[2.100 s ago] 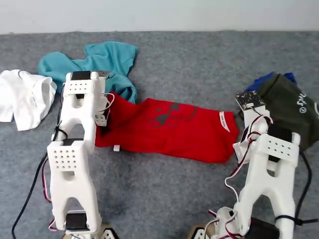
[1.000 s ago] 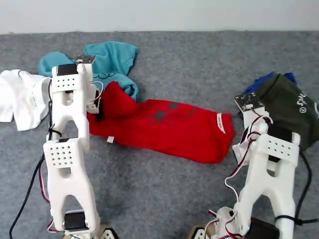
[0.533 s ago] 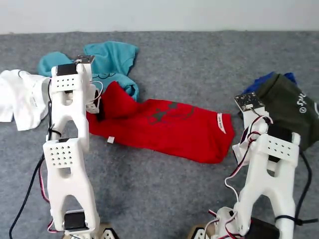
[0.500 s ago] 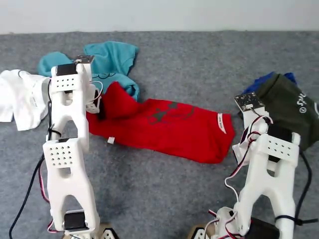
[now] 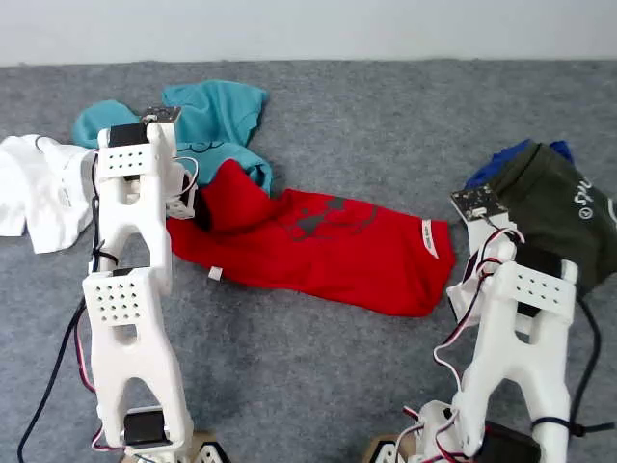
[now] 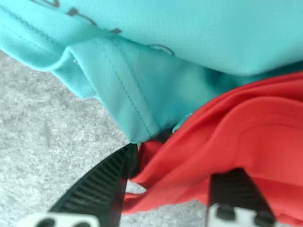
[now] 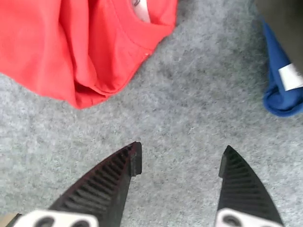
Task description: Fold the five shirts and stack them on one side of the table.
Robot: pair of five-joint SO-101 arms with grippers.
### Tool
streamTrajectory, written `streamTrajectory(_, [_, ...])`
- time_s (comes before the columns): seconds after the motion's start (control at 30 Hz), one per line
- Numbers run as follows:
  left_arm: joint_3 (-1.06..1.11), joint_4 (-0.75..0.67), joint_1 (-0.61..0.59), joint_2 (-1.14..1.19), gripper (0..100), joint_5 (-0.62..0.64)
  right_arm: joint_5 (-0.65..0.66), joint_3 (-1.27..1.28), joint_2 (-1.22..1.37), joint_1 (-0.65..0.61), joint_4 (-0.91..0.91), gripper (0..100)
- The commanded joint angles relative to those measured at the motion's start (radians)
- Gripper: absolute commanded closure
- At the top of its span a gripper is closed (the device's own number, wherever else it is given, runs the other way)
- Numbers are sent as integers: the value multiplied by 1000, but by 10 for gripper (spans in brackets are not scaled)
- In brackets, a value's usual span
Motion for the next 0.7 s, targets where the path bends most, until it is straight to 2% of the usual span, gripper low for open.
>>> streamTrajectory(0.0, [-38,17,-8,-5,810,8,-3,-5,-45,8,-2,724])
streamTrajectory(0.27, [35,17,-6,-5,988,8,-3,-5,-45,8,-2,724])
streamTrajectory(0.47, [97,18,11,-34,987,9,-3,-5,-45,2,-4,724])
streamTrajectory(0.67, [171,18,77,-195,985,9,-3,-5,-45,7,-2,724])
